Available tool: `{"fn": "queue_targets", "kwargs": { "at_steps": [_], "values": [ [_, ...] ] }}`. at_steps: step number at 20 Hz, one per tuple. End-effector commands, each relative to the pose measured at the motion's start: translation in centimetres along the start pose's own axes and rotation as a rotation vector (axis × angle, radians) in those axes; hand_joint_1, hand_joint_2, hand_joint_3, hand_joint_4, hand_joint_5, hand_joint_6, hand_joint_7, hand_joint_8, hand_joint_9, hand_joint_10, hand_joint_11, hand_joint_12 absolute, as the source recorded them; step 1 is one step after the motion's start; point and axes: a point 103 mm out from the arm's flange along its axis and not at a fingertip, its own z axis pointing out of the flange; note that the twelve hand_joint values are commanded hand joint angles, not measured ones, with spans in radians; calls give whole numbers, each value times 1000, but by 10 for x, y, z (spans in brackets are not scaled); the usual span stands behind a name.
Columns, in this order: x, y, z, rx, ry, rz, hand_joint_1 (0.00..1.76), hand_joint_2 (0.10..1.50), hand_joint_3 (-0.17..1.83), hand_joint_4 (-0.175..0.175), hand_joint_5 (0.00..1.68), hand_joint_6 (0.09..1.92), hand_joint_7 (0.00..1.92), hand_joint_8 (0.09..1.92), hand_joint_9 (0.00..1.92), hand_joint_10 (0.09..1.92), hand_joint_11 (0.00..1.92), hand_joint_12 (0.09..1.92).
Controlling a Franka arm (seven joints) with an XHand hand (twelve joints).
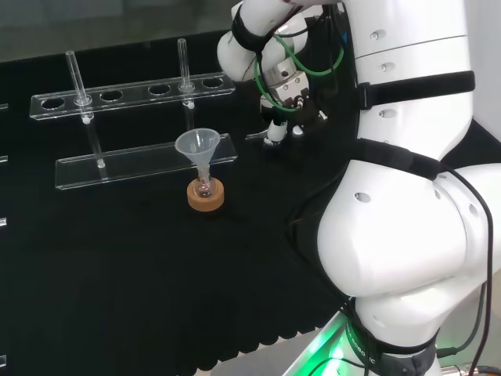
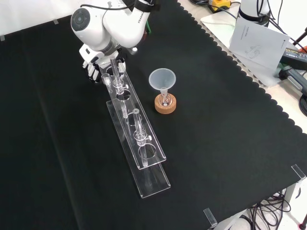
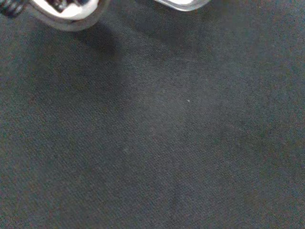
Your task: Pick up the weighing funnel.
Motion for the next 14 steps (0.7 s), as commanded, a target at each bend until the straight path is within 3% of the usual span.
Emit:
{"fn": "queue_targets", "kwargs": {
  "at_steps": [1,14],
  "values": [
    [1,0,2,5,3,8,854,659,542,5,705,654,542,632,704,502,412,1299],
    [-17,-1,7,4,39,15,854,656,549,-2,671,658,526,634,695,502,413,1297]
  ]
}}
